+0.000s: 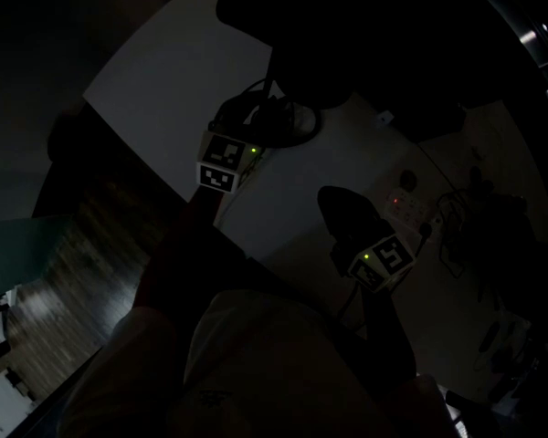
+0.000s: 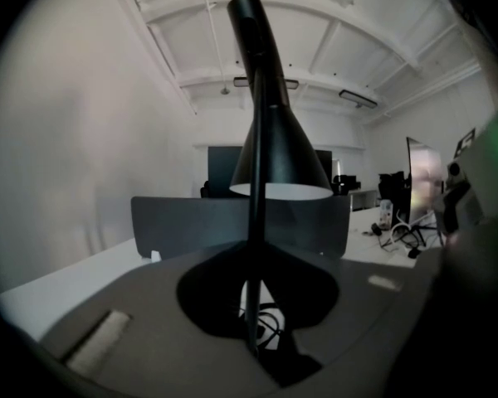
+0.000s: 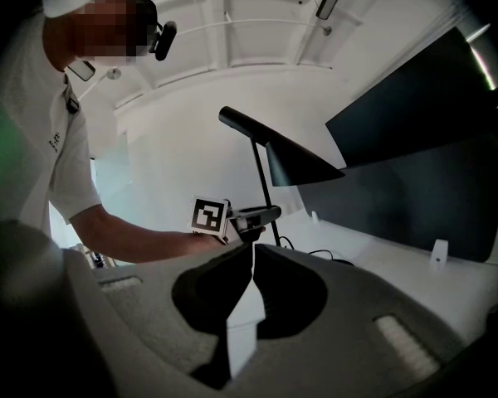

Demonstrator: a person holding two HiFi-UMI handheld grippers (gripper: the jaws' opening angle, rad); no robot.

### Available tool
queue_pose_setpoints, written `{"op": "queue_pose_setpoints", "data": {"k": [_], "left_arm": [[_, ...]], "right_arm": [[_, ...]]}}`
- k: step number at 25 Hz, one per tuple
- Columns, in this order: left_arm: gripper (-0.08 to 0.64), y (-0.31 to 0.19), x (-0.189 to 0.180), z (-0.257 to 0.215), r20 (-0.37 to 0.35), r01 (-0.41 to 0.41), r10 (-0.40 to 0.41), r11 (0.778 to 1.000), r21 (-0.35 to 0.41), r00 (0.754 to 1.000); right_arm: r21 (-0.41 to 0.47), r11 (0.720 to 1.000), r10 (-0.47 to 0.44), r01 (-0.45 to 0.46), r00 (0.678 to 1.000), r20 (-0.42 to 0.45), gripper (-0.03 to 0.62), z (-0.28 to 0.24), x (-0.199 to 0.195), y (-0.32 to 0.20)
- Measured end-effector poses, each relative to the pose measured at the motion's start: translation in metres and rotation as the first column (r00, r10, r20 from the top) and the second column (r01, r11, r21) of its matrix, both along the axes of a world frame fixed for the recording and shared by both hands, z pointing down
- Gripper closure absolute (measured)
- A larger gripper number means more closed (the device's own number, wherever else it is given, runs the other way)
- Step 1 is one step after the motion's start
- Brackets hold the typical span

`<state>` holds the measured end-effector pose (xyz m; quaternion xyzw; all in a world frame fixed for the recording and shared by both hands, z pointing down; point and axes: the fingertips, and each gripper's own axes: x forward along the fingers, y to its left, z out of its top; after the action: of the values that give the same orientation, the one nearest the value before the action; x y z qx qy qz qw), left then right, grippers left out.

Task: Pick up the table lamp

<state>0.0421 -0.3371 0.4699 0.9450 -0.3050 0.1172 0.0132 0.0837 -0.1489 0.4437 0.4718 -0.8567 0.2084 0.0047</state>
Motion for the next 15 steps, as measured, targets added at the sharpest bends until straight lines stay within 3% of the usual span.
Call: {"op": "queue_pose_setpoints", "data": {"k": [15], "left_arm": [[0.514,0.009,-0.009,-0.016,-0.045,-0.021,0.021,1.000,-0.001,0.999]], "right_arm": [[0.009,1.000,-0.002,0.002,1.000,-0.003,0.584,-0.002,0.000,0.002]]}}
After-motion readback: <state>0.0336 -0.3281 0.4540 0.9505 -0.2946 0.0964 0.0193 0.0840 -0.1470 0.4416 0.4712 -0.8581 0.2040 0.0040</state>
